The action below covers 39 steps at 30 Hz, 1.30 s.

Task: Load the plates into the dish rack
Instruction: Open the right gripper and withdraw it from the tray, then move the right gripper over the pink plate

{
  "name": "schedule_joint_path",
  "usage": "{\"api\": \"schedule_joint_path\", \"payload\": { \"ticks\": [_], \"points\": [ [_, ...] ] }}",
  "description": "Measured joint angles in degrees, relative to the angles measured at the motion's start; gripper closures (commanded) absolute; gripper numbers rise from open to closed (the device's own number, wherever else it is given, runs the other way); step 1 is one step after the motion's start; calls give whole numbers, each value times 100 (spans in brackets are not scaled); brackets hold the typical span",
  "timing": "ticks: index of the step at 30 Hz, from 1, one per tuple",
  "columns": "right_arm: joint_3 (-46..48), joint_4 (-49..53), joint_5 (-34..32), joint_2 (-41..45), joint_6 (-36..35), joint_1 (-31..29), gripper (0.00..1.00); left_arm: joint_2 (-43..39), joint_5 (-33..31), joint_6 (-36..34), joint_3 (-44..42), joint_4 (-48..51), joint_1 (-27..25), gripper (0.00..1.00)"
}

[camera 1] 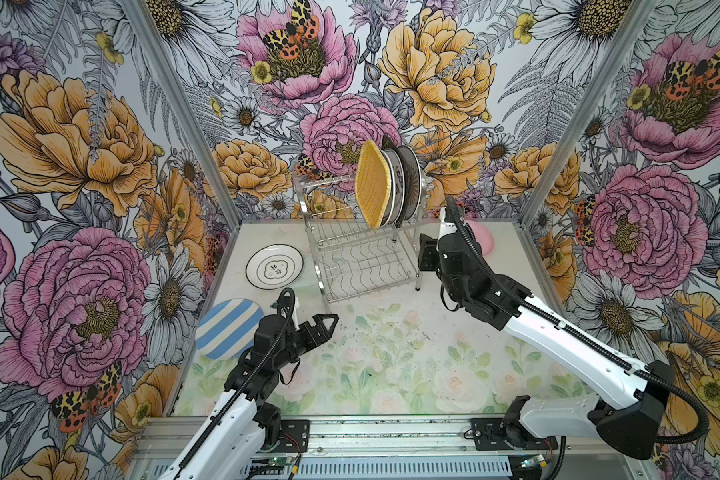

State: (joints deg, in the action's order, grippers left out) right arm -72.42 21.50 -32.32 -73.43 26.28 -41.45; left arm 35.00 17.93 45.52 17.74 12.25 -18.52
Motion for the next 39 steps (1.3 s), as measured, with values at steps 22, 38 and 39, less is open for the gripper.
{"api": "schedule_joint_path", "payload": {
  "ticks": [22,38,39],
  "points": [
    [-92,315,2656,-2723,33,3748,52,251,4,-76,0,-4,-96,1],
    [-2450,531,3410,-4946,-553,4288,39,343,0,-79,39,-7,-275,1],
    [-2490,564,3436,-5007,-568,4288,39,343,0,-79,39,-4,-275,1]
  ]
}}
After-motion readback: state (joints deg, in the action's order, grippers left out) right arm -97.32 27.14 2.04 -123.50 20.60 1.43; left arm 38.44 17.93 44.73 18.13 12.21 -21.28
